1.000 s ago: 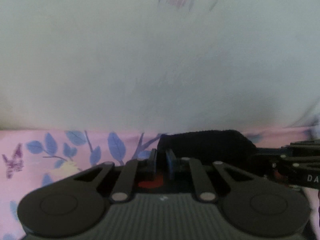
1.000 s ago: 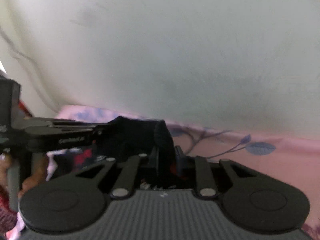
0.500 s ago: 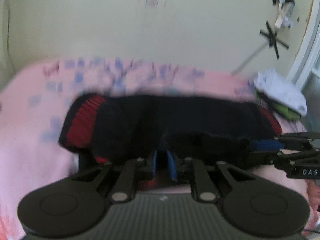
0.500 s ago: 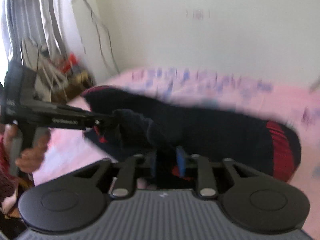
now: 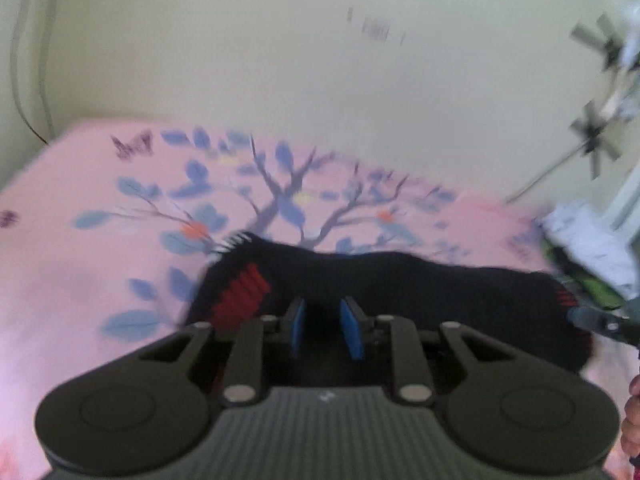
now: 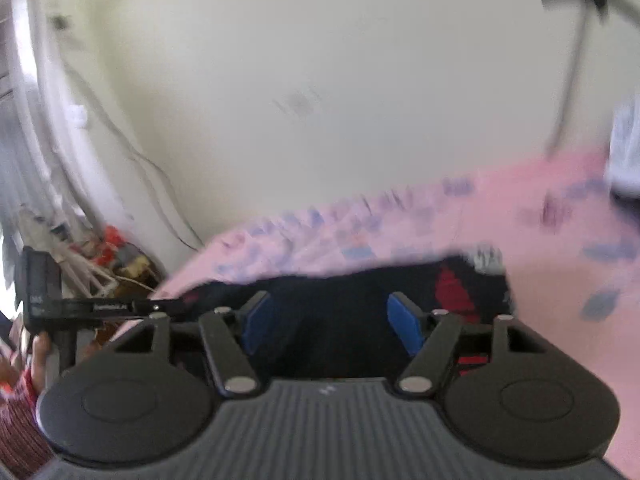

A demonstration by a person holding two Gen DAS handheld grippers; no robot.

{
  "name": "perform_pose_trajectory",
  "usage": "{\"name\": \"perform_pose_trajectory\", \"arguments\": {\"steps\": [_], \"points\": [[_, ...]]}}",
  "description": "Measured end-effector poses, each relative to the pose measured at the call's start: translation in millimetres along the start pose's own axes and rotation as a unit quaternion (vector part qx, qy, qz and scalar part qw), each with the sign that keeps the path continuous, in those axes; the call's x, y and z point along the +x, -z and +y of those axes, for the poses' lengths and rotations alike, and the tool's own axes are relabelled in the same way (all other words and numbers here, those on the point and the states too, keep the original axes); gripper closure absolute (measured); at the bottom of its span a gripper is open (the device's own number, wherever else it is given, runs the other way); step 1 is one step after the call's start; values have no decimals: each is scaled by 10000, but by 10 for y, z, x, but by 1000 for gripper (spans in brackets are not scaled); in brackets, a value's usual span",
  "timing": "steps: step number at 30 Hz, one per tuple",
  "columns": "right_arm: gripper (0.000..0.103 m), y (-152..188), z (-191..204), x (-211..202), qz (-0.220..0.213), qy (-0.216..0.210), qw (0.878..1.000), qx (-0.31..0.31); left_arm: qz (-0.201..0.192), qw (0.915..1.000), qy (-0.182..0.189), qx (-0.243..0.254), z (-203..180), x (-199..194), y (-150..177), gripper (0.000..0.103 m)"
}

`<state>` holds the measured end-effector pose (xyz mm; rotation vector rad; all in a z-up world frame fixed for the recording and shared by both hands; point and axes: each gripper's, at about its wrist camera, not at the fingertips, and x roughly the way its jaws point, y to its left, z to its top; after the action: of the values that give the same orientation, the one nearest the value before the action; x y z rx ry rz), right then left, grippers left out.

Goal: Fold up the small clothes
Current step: 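Fold the sweater hem over toward the collar with both grippers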

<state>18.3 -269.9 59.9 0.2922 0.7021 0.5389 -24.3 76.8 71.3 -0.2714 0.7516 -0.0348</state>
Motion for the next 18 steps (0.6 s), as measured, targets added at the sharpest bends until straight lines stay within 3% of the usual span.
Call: {"name": "perform_pose_trajectory", "arguments": {"steps": [1,2,3,4,5,6,8,10,12,15,17,18], "points": [[71,-14,-137,245,120,430,9990,13,31,9990,-388,205,-41,248,-19,87],[96,-44,-265,310,-145,525,9984,163,-262,9975,-556,354,-63,321,11,88],[101,-95,-372,328,-115,473,9970,596,-345,9964,-690,364,-80,373,-22,89],[99,-138,-452,307,-38,292,9938,1071,-286,9969,-709,205,-44,378,-44,89],[90,-153,-459,245,0,154,9930,1168,-193,9975,-673,45,-32,333,-62,89],[67,-145,-440,139,-71,0,9943,1064,-132,9984,-542,-20,-33,262,-60,89],[45,-52,-414,-177,-343,-133,9950,925,-313,9993,-59,-212,-43,49,-16,89],[45,69,-416,-413,-517,-146,9944,910,-614,9963,488,-351,-106,-170,88,86],[43,200,-483,-591,-655,-125,9914,1129,-530,9946,834,-306,-250,-160,187,86],[40,324,-669,-707,-677,-190,9828,1709,-146,9955,934,-68,-495,82,250,86],[42,354,-789,-632,-460,-307,9746,2172,204,9952,930,-240,-520,272,287,88],[43,364,-825,-573,-315,-326,9716,2324,194,9939,1007,-404,-497,287,296,88]]}}
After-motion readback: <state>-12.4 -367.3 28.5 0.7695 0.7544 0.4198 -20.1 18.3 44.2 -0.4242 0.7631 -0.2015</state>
